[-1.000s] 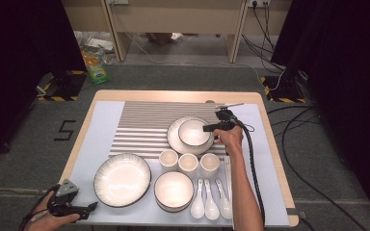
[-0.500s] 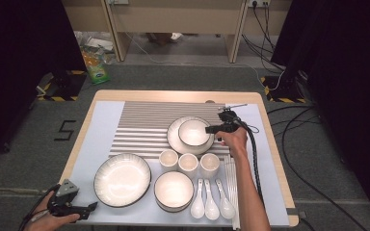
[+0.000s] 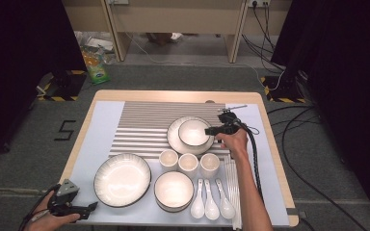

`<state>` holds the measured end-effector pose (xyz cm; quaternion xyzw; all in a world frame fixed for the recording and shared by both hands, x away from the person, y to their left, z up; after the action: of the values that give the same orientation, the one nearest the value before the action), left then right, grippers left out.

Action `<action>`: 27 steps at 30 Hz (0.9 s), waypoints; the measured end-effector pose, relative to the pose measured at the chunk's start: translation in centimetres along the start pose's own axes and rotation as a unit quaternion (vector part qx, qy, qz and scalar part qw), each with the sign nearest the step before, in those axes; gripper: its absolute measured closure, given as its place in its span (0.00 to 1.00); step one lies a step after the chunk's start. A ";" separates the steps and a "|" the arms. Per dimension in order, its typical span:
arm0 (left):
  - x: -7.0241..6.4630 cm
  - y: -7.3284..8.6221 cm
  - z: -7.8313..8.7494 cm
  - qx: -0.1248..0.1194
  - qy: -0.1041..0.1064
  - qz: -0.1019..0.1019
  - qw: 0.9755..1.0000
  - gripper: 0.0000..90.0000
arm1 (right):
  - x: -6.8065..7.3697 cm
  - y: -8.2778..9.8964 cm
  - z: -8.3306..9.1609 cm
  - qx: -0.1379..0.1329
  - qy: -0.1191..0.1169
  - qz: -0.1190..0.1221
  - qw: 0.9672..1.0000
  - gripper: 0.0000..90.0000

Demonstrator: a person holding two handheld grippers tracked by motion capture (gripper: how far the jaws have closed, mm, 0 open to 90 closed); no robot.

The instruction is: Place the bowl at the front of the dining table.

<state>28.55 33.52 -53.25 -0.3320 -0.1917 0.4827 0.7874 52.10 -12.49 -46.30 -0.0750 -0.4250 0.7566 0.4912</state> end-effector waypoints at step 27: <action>0.0 0.0 0.0 -0.002 -0.001 0.001 1.000 0.11 | 1.4 1.2 2.4 -0.004 -0.019 0.038 0.999 0.67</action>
<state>28.53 33.52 -53.28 -0.3335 -0.1932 0.4833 0.7860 49.32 -12.89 -45.18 -0.0789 -0.4335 0.7747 0.4536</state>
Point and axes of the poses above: each handheld gripper's, and its own axes: z roughly backward along the jaws, y roughly out of its underside, x roughly to its left, the point moved 5 cm from there along -z, roughly forward along the jaws, and after that the axes turned 8 degrees about -x, right-handed, at the moved point
